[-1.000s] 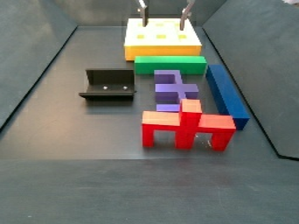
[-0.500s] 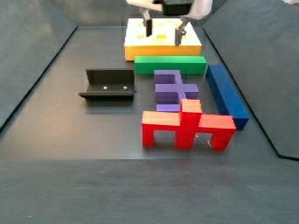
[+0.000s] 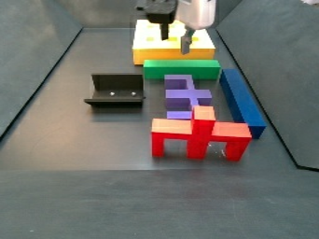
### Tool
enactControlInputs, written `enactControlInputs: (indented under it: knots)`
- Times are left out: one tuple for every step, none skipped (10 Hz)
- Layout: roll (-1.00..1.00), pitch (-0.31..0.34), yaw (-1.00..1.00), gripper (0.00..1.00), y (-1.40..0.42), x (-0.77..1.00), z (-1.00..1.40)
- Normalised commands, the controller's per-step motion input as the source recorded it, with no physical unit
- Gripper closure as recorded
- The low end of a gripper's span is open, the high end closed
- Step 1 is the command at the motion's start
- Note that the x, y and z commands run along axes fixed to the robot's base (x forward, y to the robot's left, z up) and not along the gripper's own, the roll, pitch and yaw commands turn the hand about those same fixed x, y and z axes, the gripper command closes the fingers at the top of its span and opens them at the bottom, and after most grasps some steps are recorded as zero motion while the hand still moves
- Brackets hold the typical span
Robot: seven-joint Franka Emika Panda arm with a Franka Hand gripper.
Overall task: Pick up the green object. Move up. Move to above the board. Insert the green object.
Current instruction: Pick up the green object.
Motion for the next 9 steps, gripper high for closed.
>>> enactControlInputs:
  knots:
    - [0.0, -0.014, -1.0, 0.0, -0.08, 0.0, -0.23]
    - [0.0, 0.0, -0.98, 0.0, -0.12, 0.0, -0.16]
    - [0.0, 0.0, -0.89, 0.0, -0.19, 0.0, -0.12]
    - [0.02, 0.0, -0.8, 0.0, -0.15, -0.11, -0.16]
    - [0.04, 0.0, -0.72, 0.0, 0.0, -0.32, -0.24]
    - [0.07, 0.0, -0.52, 0.0, 0.0, -0.35, -0.29]
    - [0.1, 0.0, -0.4, 0.0, 0.04, -0.22, -0.29]
    - [0.08, 0.0, -0.4, 0.0, 0.0, -0.19, -0.22]
    - [0.03, 0.0, -0.32, 0.0, 0.0, -0.11, -0.18]
